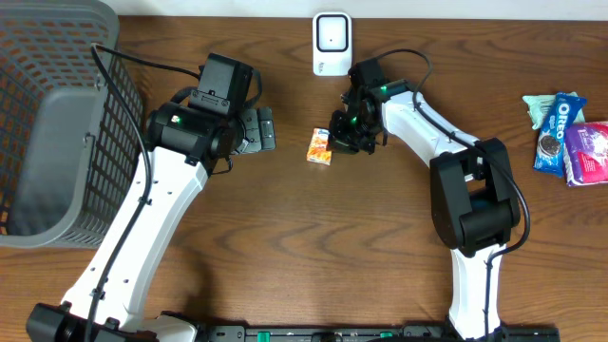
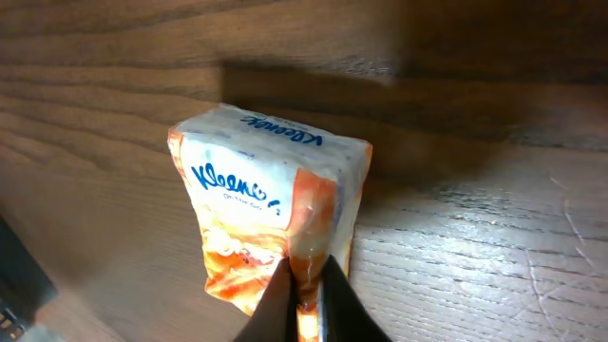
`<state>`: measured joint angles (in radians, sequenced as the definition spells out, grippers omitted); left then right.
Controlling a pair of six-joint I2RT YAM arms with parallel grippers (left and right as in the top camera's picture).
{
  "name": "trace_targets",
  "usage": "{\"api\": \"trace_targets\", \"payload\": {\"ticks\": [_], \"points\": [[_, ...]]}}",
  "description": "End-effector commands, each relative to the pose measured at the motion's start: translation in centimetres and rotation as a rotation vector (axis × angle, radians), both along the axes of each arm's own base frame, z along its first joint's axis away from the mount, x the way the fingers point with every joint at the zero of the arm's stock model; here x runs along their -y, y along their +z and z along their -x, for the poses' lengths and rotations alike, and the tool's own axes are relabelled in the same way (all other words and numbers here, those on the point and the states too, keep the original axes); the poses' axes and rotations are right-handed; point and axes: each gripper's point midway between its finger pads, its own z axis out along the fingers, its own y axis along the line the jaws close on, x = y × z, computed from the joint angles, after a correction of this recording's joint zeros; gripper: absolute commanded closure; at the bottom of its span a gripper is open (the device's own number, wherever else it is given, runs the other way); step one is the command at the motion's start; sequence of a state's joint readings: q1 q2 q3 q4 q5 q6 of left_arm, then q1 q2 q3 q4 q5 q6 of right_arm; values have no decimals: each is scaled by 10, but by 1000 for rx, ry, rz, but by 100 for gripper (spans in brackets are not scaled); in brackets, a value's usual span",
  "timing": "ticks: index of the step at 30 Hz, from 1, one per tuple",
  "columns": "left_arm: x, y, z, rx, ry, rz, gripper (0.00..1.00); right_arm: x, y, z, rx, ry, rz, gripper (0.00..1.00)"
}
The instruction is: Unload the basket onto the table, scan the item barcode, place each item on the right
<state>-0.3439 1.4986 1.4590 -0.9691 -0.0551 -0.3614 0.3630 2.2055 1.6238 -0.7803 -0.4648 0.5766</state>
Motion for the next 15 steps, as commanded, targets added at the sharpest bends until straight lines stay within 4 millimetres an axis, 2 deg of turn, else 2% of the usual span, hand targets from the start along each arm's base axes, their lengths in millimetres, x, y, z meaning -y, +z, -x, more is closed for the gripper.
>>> {"api": "trace_targets", "payload": {"ticks": [1, 2, 6, 10, 14, 15], "points": [[-2, -1, -1, -2, -3, -11, 2, 16, -16, -4, 13, -8, 84, 72], [-2, -1, -1, -2, -3, -11, 2, 17, -18, -4, 21, -7, 112, 62], [-2, -1, -1, -2, -3, -11, 2, 11, -24, 0, 16, 10, 123, 64], [-2, -1, -1, -2, -4, -11, 2, 8, -33, 3, 2, 19, 127, 80], [-2, -1, -1, -2, -3, -11, 2, 5, -30, 5, -11, 22, 93, 99], [-2, -1, -1, -2, -3, -11, 2, 3, -29, 5, -15, 29, 75, 99]]}}
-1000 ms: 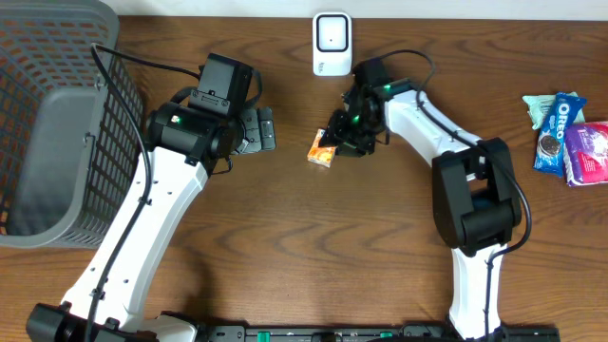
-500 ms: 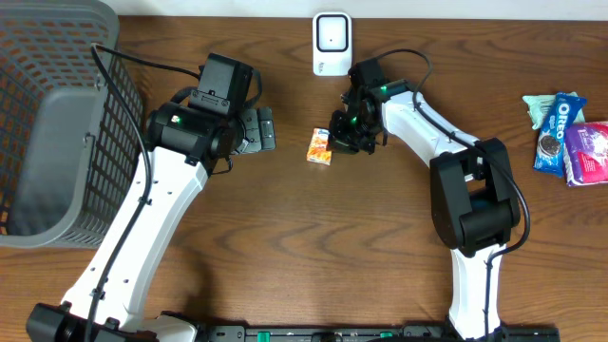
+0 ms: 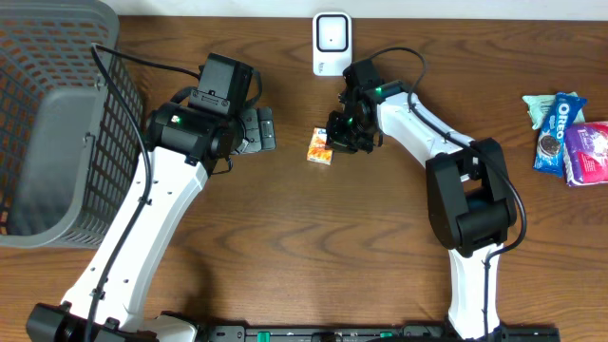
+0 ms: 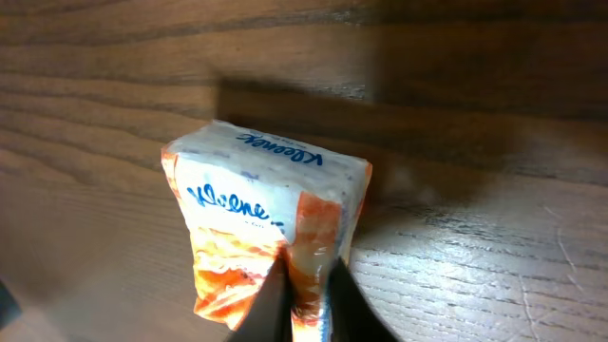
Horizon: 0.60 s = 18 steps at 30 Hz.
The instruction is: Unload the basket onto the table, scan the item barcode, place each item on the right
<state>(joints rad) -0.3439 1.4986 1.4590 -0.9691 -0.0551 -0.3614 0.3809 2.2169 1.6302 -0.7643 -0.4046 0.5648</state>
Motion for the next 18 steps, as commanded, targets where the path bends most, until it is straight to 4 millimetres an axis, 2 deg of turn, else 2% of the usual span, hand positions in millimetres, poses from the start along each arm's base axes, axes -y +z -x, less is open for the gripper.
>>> {"api": "trace_targets", "payload": {"ticks": [1, 5, 7, 8, 11, 13, 18], "points": [[-2, -1, -1, -2, -4, -11, 2, -2, -19, 10, -49, 45, -23, 99], [-2, -1, -1, -2, -4, -11, 2, -17, 11, 10, -24, 179, -310, 99], [-2, -1, -1, -2, -3, -11, 2, -15, 29, 7, -13, 205, -446, 99], [-2, -1, -1, -2, -3, -11, 2, -10, 51, 4, 20, 239, -604, 99], [-2, -1, -1, -2, -3, -11, 2, 8, 87, 0, 101, 277, -835, 99], [-2, -1, -1, -2, -3, -11, 2, 23, 95, -3, 125, 259, -885, 99], [-2, -1, -1, -2, -3, -11, 2, 54, 100, -6, 196, 246, -908, 99]]}}
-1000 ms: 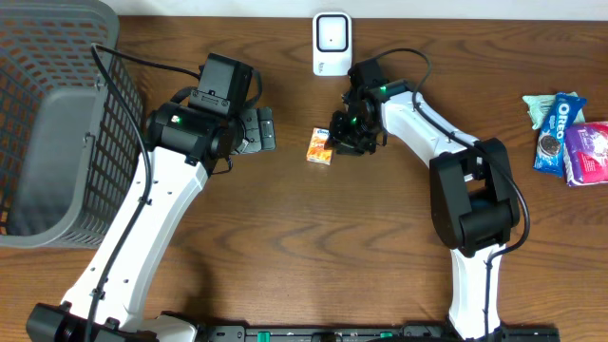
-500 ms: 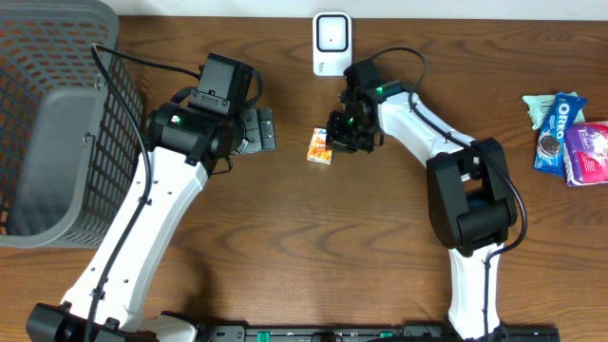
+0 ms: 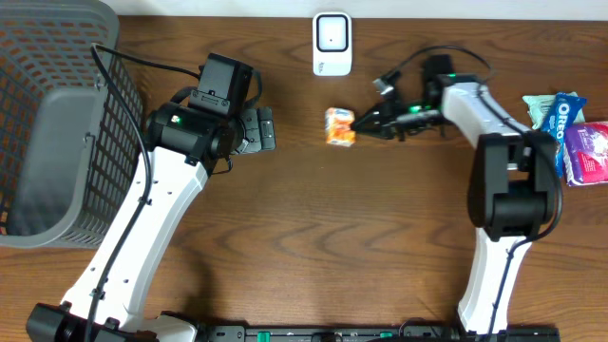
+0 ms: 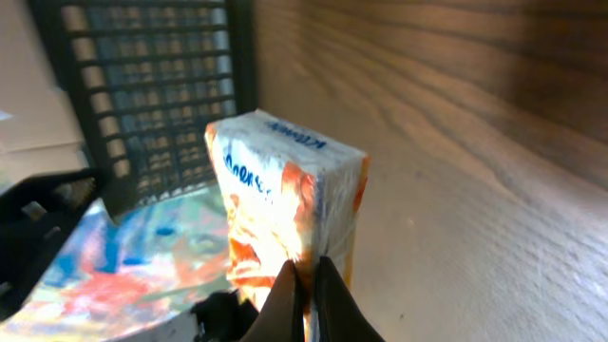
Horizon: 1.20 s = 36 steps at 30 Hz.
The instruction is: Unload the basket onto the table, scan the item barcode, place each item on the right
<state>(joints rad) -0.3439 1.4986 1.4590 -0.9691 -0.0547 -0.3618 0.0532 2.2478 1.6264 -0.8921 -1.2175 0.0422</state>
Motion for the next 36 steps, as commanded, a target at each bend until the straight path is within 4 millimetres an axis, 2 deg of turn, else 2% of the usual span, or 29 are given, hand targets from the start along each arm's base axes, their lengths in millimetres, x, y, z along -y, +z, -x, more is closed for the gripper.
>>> {"api": "trace_targets", "payload": {"ticks": [1, 7, 10, 14, 17, 20, 25, 29, 31, 36], "points": [[-2, -1, -1, -2, -4, -11, 2, 3, 21, 5, 149, 44, -168, 99], [-2, -1, -1, -2, -4, -11, 2, 5, 23, 27, 360, 140, -179, 99], [-2, -1, -1, -2, -4, -11, 2, 3, 27, 46, 492, 221, -198, 99], [-2, -1, -1, -2, -4, -11, 2, 4, 29, 59, 556, 277, -197, 99], [-2, -1, -1, -2, -4, -11, 2, 7, 25, 60, 547, 285, -180, 99], [-2, -1, -1, -2, -4, -11, 2, 9, 22, 58, 491, 268, -161, 81], [-2, -1, -1, -2, -4, -11, 2, 14, -7, 45, 337, 253, -4, 63], [-2, -1, -1, -2, -4, -11, 2, 22, -52, 24, 144, 170, 298, 60], [-2, -1, -1, -2, -4, -11, 2, 25, -72, 16, 103, 136, 461, 60], [-2, -1, -1, -2, -4, -11, 2, 17, -88, 10, 124, 138, 644, 57]]}}
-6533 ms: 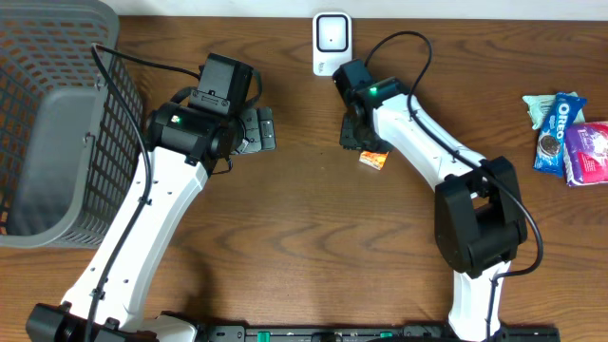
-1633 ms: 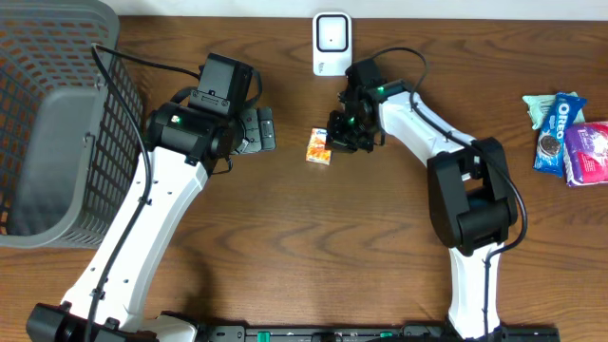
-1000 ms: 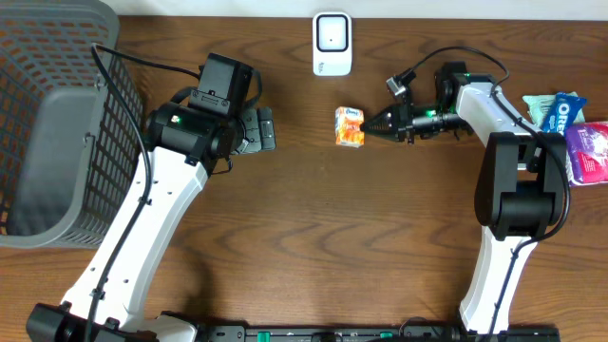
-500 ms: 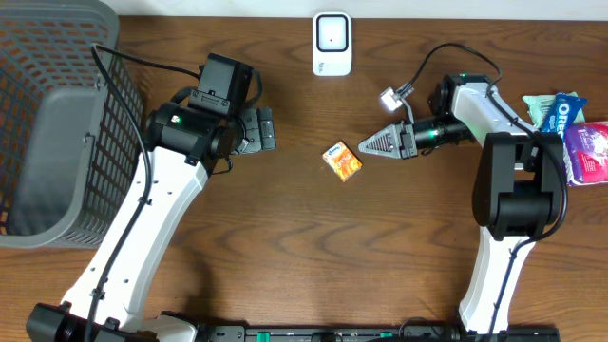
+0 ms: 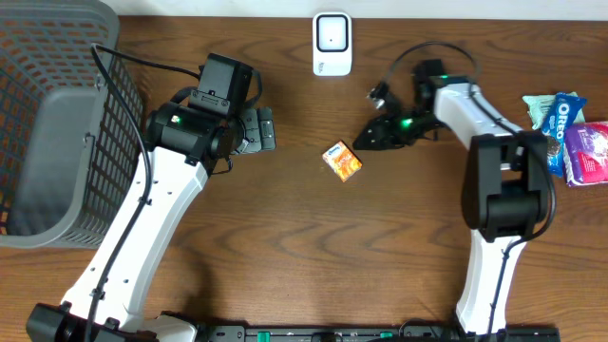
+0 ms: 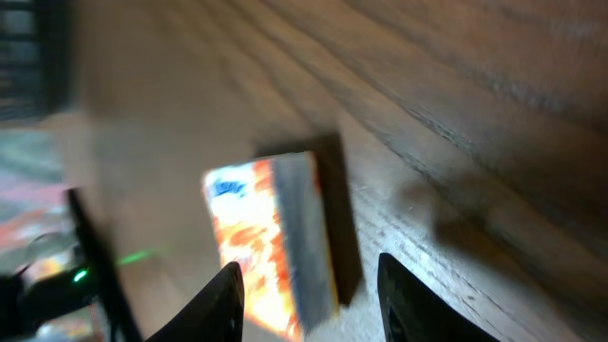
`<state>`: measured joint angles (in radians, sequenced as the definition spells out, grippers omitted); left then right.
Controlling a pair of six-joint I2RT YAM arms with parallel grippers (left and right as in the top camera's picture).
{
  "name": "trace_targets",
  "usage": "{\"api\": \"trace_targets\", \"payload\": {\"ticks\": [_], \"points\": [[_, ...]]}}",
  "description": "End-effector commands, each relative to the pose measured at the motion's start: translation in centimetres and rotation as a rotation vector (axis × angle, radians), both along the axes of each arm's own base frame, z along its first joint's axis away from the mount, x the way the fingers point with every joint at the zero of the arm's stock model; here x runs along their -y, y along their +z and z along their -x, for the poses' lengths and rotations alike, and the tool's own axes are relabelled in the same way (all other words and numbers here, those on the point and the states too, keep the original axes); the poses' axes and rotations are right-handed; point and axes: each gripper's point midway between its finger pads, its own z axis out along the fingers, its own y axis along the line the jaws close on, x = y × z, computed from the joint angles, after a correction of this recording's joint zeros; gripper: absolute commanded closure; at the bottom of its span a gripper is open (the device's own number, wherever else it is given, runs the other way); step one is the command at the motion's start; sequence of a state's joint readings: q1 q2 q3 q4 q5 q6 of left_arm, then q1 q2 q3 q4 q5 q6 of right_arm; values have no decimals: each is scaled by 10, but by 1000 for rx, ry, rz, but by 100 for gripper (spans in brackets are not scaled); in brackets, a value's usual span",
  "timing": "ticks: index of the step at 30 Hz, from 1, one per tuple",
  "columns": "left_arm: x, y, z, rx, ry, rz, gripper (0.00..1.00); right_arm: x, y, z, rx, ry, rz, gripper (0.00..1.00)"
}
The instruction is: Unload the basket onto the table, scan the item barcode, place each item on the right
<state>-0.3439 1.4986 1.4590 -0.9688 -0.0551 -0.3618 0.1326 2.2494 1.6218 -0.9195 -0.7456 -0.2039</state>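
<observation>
The orange-and-white Kleenex tissue pack (image 5: 343,161) lies on the wooden table, a little left of and below my right gripper (image 5: 373,139). In the right wrist view the pack (image 6: 271,237) is blurred and sits on the wood just beyond my open right gripper (image 6: 313,302), whose dark fingertips (image 6: 223,299) stand wide apart with nothing between them. The white scanner (image 5: 332,43) stands at the table's far edge, above the pack. My left gripper (image 5: 264,129) hovers left of the pack, its fingers apart and empty.
A large grey mesh basket (image 5: 57,114) fills the left side. Snack packs, among them a blue Oreo pack (image 5: 558,128) and a purple packet (image 5: 586,152), lie at the right edge. A black cable loops over the right arm.
My right gripper has opened and let go of the tissue pack. The pack now lies flat on the table, lower than where it was held, and the gripper sits just right of it.
My right gripper was shut on the tissue pack on the table below the scanner, and stayed so a moment later. Then it held the pack on edge, with the arm swung right. Now the pack lies released on the table. The left arm has not moved.
</observation>
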Motion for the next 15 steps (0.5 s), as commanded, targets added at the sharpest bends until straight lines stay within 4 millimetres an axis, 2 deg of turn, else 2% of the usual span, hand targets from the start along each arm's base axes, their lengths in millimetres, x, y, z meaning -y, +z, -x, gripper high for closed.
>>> {"api": "trace_targets", "payload": {"ticks": [1, 5, 9, 12, 15], "points": [[-2, -1, -1, -2, -4, -11, 2, 1, -21, -4, -39, -89, 204, 54], [-2, -1, -1, -2, -4, -11, 2, -11, -26, -7, 4, -72, 260, 52], [-2, -1, -1, -2, -4, -11, 2, -30, -28, 1, 20, -23, 274, 50], [-2, -1, -1, -2, -4, -11, 2, -33, -29, 8, 7, -7, 289, 51], [-2, -1, -1, -2, -4, -11, 2, -25, -33, 18, -30, 0, 340, 51]]}}
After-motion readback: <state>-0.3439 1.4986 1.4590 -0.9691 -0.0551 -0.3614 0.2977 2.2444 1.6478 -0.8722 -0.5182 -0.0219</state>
